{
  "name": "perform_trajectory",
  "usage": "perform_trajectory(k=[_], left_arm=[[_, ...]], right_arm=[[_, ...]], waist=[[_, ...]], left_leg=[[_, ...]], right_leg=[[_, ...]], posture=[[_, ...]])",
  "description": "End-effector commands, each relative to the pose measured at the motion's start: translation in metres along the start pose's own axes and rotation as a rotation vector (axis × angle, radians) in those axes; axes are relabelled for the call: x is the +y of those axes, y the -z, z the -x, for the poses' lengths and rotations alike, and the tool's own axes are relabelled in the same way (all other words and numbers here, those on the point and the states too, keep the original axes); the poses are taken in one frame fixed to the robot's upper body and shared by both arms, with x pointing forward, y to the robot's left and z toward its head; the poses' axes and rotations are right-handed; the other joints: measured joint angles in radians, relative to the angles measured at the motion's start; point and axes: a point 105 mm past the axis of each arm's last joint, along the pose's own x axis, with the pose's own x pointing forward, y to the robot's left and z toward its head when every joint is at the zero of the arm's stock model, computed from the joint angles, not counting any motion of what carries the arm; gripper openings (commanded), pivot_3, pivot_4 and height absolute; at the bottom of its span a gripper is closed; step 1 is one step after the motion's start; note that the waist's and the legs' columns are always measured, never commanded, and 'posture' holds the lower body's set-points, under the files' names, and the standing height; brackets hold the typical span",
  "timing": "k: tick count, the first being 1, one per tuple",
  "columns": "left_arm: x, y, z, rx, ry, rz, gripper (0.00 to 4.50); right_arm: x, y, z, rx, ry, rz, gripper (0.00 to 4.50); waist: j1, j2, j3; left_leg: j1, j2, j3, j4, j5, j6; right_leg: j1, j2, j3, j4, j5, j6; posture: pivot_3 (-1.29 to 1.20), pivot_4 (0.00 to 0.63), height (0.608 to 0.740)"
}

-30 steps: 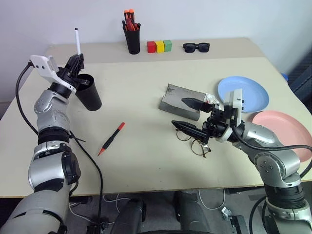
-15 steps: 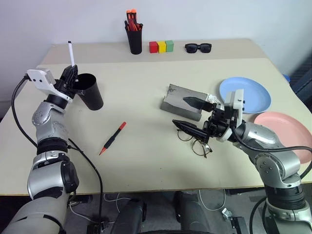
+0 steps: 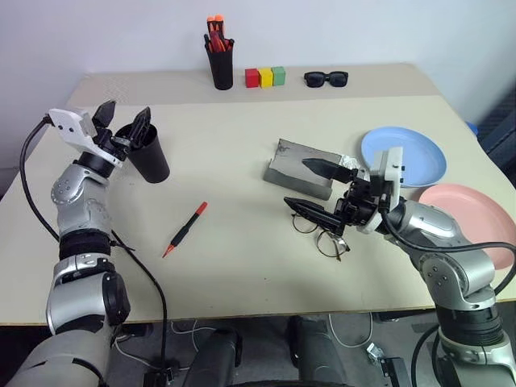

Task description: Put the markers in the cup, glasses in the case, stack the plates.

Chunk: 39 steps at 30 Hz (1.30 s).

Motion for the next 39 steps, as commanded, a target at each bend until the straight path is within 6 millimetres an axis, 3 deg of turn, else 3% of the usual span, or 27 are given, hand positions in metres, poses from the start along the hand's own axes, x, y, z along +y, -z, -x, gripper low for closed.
perform_trajectory(k=[1, 4, 10, 13, 18, 25, 34, 37, 39], left_arm=[[-0.049, -0.031, -0.005, 0.012, 0.224, 0.041, 4.48], [-0.09, -0.032, 0.006, 0.193, 0.343, 0.026, 4.48], [-0.118, -0.02, 0.027, 0.489, 0.326, -0.003, 4.48], [-0.116, -0.007, 0.042, 0.677, 0.233, -0.089, 4.48], [-0.101, 0.021, 0.071, 0.98, 0.032, -0.056, 4.48], [-0.111, 0.049, 0.093, 1.117, -0.021, 0.096, 4.48], [-0.117, 0.062, 0.106, 1.201, 0.002, 0.081, 4.48], [-0.117, 0.064, 0.107, 1.212, -0.004, 0.077, 3.6], [-0.117, 0.068, 0.11, 1.24, -0.001, 0.076, 2.55]], right_arm=[[-0.001, -0.009, 0.003, -0.03, -0.002, 0.038, 4.5], [-0.004, -0.006, 0.005, -0.024, 0.002, 0.036, 4.5], [-0.005, -0.004, 0.002, -0.03, -0.005, 0.033, 4.5], [-0.005, -0.002, 0.001, -0.03, -0.013, 0.029, 4.5], [-0.006, -0.002, 0.0, -0.03, -0.021, 0.028, 4.5], [-0.005, -0.002, 0.0, -0.028, -0.022, 0.027, 4.5], [-0.004, 0.001, 0.0, -0.018, -0.011, 0.035, 4.5], [-0.004, 0.0, 0.001, -0.017, -0.008, 0.039, 4.5], [-0.005, 0.0, 0.0, -0.018, -0.006, 0.039, 4.5]], waist=[[0.0, 0.0, 0.0], [-0.001, 0.0, 0.0], [0.001, 0.0, 0.0], [-0.001, 0.0, 0.0], [0.001, 0.0, 0.0], [0.002, 0.0, 0.0], [0.004, 0.0, 0.0], [0.004, 0.0, 0.0], [0.004, 0.0, 0.0]], left_leg=[[0.0, 0.001, 0.0, 0.0, 0.0, 0.0], [0.0, 0.001, 0.0, 0.0, 0.0, 0.0], [0.002, 0.001, 0.001, 0.0, 0.0, 0.0], [0.002, 0.001, 0.001, 0.0, 0.0, 0.0], [0.002, 0.001, 0.001, 0.0, 0.0, 0.0], [0.001, 0.001, 0.001, 0.0, 0.0, -0.001], [0.001, 0.001, 0.001, -0.001, 0.0, -0.001], [0.001, 0.001, 0.001, -0.001, 0.001, -0.001], [0.001, 0.001, 0.001, -0.001, 0.001, -0.001]], right_leg=[[0.0, 0.0, 0.0, 0.001, 0.0, 0.0], [0.0, 0.0, 0.001, 0.001, 0.0, 0.0], [0.001, 0.001, 0.001, 0.001, 0.0, 0.0], [0.0, 0.002, 0.002, 0.001, 0.0, 0.0], [0.001, 0.003, 0.002, 0.001, 0.0, 0.0], [0.001, 0.003, 0.002, 0.001, 0.0, 0.0], [0.0, 0.003, 0.002, 0.001, 0.0, 0.0], [0.0, 0.003, 0.002, 0.001, 0.0, 0.0], [0.0, 0.003, 0.002, 0.001, 0.0, 0.0]], posture=[[0.0, 0.15, 0.74], [0.0, 0.15, 0.74], [0.0, 0.15, 0.74], [0.0, 0.15, 0.74], [0.0, 0.15, 0.74], [0.0, 0.15, 0.74], [0.0, 0.15, 0.74], [0.0, 0.15, 0.74], [0.0, 0.15, 0.74]])
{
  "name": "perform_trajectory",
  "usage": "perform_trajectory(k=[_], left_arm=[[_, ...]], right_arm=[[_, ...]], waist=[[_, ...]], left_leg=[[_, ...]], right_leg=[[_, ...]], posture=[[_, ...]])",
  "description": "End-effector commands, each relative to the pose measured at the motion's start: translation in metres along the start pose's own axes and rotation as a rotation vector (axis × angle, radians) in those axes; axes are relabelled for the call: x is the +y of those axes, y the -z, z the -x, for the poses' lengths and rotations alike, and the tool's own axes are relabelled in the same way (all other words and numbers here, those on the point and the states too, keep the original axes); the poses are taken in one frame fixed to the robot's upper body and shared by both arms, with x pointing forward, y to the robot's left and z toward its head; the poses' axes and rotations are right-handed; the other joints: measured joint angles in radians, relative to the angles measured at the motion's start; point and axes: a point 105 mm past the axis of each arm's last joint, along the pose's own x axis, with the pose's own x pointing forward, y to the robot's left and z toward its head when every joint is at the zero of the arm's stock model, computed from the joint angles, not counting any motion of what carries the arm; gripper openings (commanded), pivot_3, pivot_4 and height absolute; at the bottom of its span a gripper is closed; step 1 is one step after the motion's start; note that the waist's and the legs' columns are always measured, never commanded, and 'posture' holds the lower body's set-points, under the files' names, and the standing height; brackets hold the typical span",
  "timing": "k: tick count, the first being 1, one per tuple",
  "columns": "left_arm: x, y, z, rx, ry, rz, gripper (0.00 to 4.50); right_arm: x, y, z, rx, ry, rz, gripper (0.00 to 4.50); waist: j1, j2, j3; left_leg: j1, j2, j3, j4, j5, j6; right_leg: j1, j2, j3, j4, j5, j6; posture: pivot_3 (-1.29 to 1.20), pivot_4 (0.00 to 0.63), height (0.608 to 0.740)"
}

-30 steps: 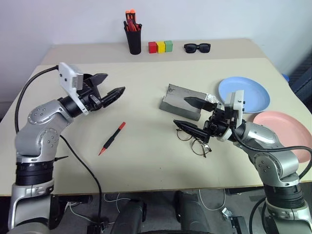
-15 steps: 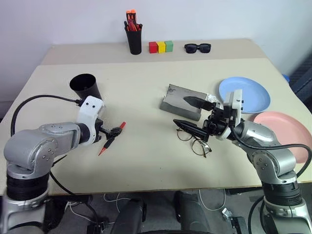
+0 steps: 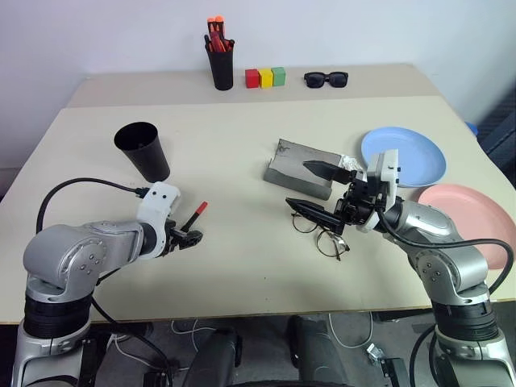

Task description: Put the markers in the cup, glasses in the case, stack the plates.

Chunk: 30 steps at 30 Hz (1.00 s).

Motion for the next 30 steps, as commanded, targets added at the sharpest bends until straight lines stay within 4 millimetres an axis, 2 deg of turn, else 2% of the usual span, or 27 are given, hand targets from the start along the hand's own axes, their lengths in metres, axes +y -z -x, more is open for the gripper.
perform_trajectory(k=[1, 5, 8, 10, 13, 16, 17, 21, 23, 28, 30], left_arm=[[0.002, 0.006, 0.0, 0.037, -0.016, -0.017, 2.09], [0.002, 0.008, -0.002, 0.045, -0.013, -0.007, 0.06], [0.0, 0.005, -0.001, 0.033, -0.007, -0.014, 0.02], [-0.001, -0.006, -0.001, -0.012, -0.005, -0.025, 0.02], [-0.005, -0.04, 0.005, -0.174, -0.003, -0.076, 0.02], [-0.004, -0.101, 0.02, -0.543, -0.031, -0.183, 0.02], [-0.002, -0.112, 0.025, -0.621, -0.06, -0.222, 0.02], [0.026, -0.151, 0.045, -0.849, -0.292, -0.353, 0.02], [0.042, -0.166, 0.057, -0.97, -0.336, -0.34, 0.02], [0.068, -0.18, 0.057, -1.1, -0.302, -0.266, 0.02], [0.087, -0.182, 0.059, -1.144, -0.343, -0.215, 0.02]], right_arm=[[0.003, -0.01, -0.002, -0.037, -0.01, 0.041, 4.5], [0.002, -0.01, -0.002, -0.037, -0.005, 0.047, 4.5], [0.002, -0.01, -0.002, -0.036, -0.003, 0.052, 4.5], [0.001, -0.01, -0.002, -0.037, -0.002, 0.053, 4.5], [0.001, -0.01, -0.002, -0.037, -0.001, 0.058, 4.5], [0.0, -0.011, -0.003, -0.041, 0.001, 0.063, 4.5], [0.0, -0.011, -0.003, -0.042, 0.001, 0.063, 4.5], [0.0, -0.011, -0.004, -0.047, -0.003, 0.058, 4.5], [0.0, -0.011, -0.005, -0.051, -0.004, 0.056, 4.5], [0.0, -0.012, -0.007, -0.055, -0.012, 0.055, 4.5], [0.0, -0.012, -0.006, -0.05, -0.014, 0.06, 4.5]], waist=[[0.0, 0.0, 0.0], [0.0, 0.0, 0.0], [0.0, 0.0, 0.0], [0.0, 0.0, 0.0], [0.003, 0.0, 0.0], [0.005, 0.0, 0.0], [0.004, 0.0, 0.0], [0.0, 0.0, 0.0], [0.001, 0.0, 0.0], [0.003, 0.0, 0.0], [0.003, 0.0, 0.0]], left_leg=[[0.0, 0.0, 0.0, 0.0, 0.0, 0.0], [0.0, 0.0, 0.0, 0.0, 0.0, 0.0], [0.0, 0.0, 0.0, 0.0, 0.0, 0.0], [0.0, 0.0, 0.0, 0.0, 0.0, 0.0], [0.0, 0.0, 0.0, 0.0, 0.0, 0.0], [-0.001, 0.0, 0.0, 0.001, 0.0, -0.001], [0.0, 0.0, 0.0, 0.0, 0.001, -0.001], [0.001, 0.0, 0.003, -0.001, 0.0, -0.001], [0.0, 0.0, 0.004, -0.001, 0.0, -0.001], [0.0, 0.0, 0.004, 0.0, 0.0, 0.0], [0.0, 0.0, 0.004, 0.0, 0.0, 0.0]], right_leg=[[0.0, 0.0, 0.0, 0.0, 0.0, 0.0], [0.0, 0.0, 0.0, 0.0, 0.0, 0.0], [0.0, 0.0, 0.0, 0.0, 0.0, 0.0], [0.0, 0.0, 0.0, 0.0, 0.0, 0.0], [0.0, 0.0, 0.0, 0.0, 0.0, 0.0], [0.0, -0.001, 0.0, 0.0, 0.0, 0.0], [0.0, -0.001, 0.0, -0.001, 0.001, -0.001], [0.0, -0.001, 0.001, -0.002, 0.001, -0.001], [-0.001, -0.001, 0.001, -0.002, 0.001, -0.001], [-0.001, -0.001, 0.001, -0.002, 0.001, -0.001], [-0.001, -0.001, 0.001, -0.002, 0.001, -0.001]], posture=[[0.0, 0.15, 0.74], [0.0, 0.15, 0.74], [0.0, 0.15, 0.74], [0.0, 0.15, 0.74], [0.0, 0.15, 0.74], [0.0, 0.15, 0.74], [0.0, 0.15, 0.74], [0.0, 0.15, 0.74], [0.0, 0.15, 0.74], [0.0, 0.15, 0.74], [0.0, 0.15, 0.74]])
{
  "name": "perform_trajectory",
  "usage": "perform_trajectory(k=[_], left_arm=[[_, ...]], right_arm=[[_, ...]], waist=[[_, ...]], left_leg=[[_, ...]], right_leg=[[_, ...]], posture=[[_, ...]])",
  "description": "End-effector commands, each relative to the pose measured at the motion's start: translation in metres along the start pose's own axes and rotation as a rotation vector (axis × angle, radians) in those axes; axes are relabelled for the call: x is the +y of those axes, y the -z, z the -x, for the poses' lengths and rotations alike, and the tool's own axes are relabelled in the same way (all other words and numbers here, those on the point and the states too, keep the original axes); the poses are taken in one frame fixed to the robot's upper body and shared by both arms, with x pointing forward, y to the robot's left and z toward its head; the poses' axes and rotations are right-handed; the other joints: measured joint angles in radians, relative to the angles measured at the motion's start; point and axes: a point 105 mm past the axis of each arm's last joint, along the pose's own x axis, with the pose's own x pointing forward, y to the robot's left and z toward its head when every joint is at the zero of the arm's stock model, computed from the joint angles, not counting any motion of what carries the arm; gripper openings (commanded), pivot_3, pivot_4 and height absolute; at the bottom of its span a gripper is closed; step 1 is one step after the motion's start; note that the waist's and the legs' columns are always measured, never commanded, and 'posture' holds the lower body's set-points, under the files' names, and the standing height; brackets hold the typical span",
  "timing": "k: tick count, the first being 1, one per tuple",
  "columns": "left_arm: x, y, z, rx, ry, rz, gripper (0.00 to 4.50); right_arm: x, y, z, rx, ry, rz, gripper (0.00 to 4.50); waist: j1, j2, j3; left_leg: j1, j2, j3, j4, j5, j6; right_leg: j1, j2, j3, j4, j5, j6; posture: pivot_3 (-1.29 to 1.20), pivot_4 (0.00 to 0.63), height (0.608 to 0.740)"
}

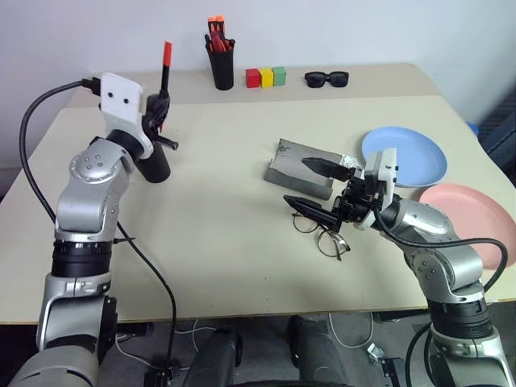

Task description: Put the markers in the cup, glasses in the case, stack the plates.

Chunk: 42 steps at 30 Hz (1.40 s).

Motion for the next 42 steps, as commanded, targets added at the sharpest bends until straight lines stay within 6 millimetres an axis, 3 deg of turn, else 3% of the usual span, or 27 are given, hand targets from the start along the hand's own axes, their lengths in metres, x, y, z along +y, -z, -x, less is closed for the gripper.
perform_trajectory(k=[1, 12, 24, 29, 33, 42], left_arm=[[0.033, -0.011, -0.003, -0.117, -0.103, 0.032, 0.02], [0.042, 0.005, 0.011, -0.231, -0.149, 0.106, 0.02], [0.054, 0.048, 0.029, -0.112, -0.242, 0.127, 0.02], [0.051, 0.054, 0.029, -0.103, -0.241, 0.14, 2.26], [0.052, 0.05, 0.029, -0.125, -0.235, 0.144, 4.34], [0.027, 0.014, 0.019, -0.228, -0.04, 0.148, 4.47]], right_arm=[[0.001, -0.01, -0.001, -0.03, -0.016, 0.038, 4.5], [0.001, -0.01, 0.002, -0.015, -0.008, 0.05, 4.5], [0.0, -0.011, 0.001, -0.016, -0.01, 0.054, 4.5], [-0.001, -0.012, 0.0, -0.02, -0.011, 0.056, 4.5], [-0.001, -0.012, 0.0, -0.021, -0.011, 0.057, 4.5], [-0.007, -0.011, 0.001, -0.013, 0.017, 0.068, 4.5]], waist=[[0.0, 0.0, 0.0], [-0.001, 0.0, 0.0], [-0.001, 0.0, 0.0], [0.0, -0.001, 0.0], [-0.003, -0.001, 0.0], [-0.002, -0.001, 0.0]], left_leg=[[0.0, 0.0, 0.0, 0.0, 0.0, 0.0], [0.0, 0.0, 0.0, 0.001, 0.0, 0.0], [0.0, 0.0, 0.0, 0.001, 0.0, 0.001], [0.0, 0.0, 0.0, 0.002, 0.0, 0.001], [0.0, 0.0, 0.0, 0.001, 0.0, 0.001], [0.0, 0.0, 0.0, 0.001, 0.0, 0.001]], right_leg=[[0.0, 0.0, 0.0, 0.0, 0.0, 0.0], [0.0, 0.0, 0.0, 0.0, 0.001, 0.001], [0.0, 0.0, 0.0, 0.001, 0.001, 0.001], [0.0, 0.0, 0.0, 0.0, 0.001, 0.001], [0.0, 0.0, 0.0, 0.001, 0.001, 0.001], [0.0, 0.0, 0.0, 0.0, 0.001, 0.001]], posture=[[0.0, 0.15, 0.74], [0.0, 0.15, 0.74], [0.0, 0.15, 0.74], [0.0, 0.15, 0.74], [0.0, 0.15, 0.74], [0.0, 0.15, 0.74]])
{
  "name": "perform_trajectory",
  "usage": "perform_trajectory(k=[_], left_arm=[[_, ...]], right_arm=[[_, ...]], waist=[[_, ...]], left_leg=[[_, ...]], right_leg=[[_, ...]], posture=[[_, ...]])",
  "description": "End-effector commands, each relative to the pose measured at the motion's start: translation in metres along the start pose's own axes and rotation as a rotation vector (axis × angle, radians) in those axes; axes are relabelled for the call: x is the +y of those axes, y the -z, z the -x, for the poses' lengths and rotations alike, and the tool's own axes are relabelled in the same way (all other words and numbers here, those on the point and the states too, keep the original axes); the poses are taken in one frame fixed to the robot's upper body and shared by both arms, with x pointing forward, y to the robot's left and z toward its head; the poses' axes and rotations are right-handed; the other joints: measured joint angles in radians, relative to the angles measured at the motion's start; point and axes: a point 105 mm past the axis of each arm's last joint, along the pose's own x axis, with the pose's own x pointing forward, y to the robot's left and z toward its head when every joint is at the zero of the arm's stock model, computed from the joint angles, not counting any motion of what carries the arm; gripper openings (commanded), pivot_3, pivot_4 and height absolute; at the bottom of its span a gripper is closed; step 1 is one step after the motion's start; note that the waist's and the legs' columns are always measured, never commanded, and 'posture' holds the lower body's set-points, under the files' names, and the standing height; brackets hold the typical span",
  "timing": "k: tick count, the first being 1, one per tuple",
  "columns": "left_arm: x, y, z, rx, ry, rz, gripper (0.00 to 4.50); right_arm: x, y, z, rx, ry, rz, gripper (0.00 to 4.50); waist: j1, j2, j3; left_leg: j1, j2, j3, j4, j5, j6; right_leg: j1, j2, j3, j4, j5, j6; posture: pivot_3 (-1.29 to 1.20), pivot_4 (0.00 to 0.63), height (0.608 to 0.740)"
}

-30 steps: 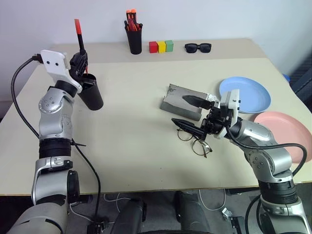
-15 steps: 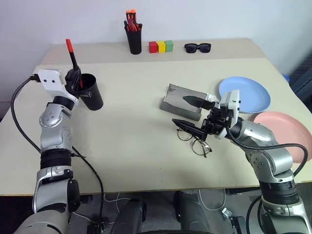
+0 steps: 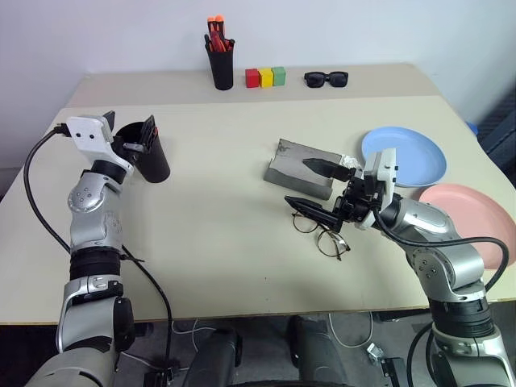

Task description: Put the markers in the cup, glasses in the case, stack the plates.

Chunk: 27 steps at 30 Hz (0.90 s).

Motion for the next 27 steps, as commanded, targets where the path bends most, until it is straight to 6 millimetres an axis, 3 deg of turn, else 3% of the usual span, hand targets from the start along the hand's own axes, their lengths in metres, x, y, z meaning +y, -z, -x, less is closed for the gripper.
perform_trajectory(k=[1, 8, 15, 19, 23, 27], left_arm=[[-0.016, -0.033, -0.009, -0.093, 0.108, -0.006, 4.47], [-0.048, -0.038, -0.016, -0.064, 0.267, 0.013, 4.47], [-0.095, -0.027, -0.004, 0.036, 0.545, 0.08, 4.47], [-0.106, -0.009, 0.005, 0.124, 0.619, 0.077, 4.47], [-0.113, -0.009, 0.009, 0.13, 0.653, 0.109, 4.47], [-0.121, -0.007, 0.026, 0.179, 0.742, 0.184, 4.47]], right_arm=[[-0.007, -0.013, 0.0, -0.034, 0.025, 0.058, 4.5], [-0.02, -0.005, -0.003, 0.008, 0.093, 0.048, 4.5], [-0.048, 0.007, -0.004, 0.106, 0.26, 0.126, 4.5], [-0.057, 0.007, -0.004, 0.105, 0.312, 0.155, 4.5], [-0.063, 0.014, -0.006, 0.155, 0.348, 0.182, 4.5], [-0.072, 0.023, -0.017, 0.247, 0.398, 0.278, 4.5]], waist=[[0.0, 0.0, 0.0], [0.0, 0.0, 0.0], [-0.003, 0.0, 0.0], [-0.004, 0.0, 0.0], [-0.003, 0.0, 0.0], [-0.007, 0.0, 0.0]], left_leg=[[0.0, 0.0, 0.0, 0.0, 0.0, 0.0], [0.0, 0.0, 0.0, 0.0, 0.0, 0.0], [0.0, 0.0, 0.0, 0.0, 0.0, 0.0], [0.0, 0.0, 0.001, -0.001, 0.0, 0.0], [0.0, 0.0, 0.001, 0.0, 0.0, 0.0], [0.0, 0.0, 0.001, -0.001, 0.0, 0.0]], right_leg=[[0.0, 0.0, 0.0, 0.0, 0.0, 0.0], [0.0, 0.0, 0.0, 0.0, 0.0, 0.0], [0.0, 0.0, 0.0, 0.0, 0.0, 0.0], [0.0, 0.0, 0.0, 0.0, 0.0, 0.0], [0.0, 0.001, 0.001, 0.0, 0.0, 0.0], [-0.001, 0.001, 0.001, 0.001, 0.0, 0.0]], posture=[[0.0, 0.15, 0.74], [0.0, 0.15, 0.74], [0.0, 0.15, 0.74], [0.0, 0.15, 0.74], [0.0, 0.15, 0.74], [0.0, 0.15, 0.74]])
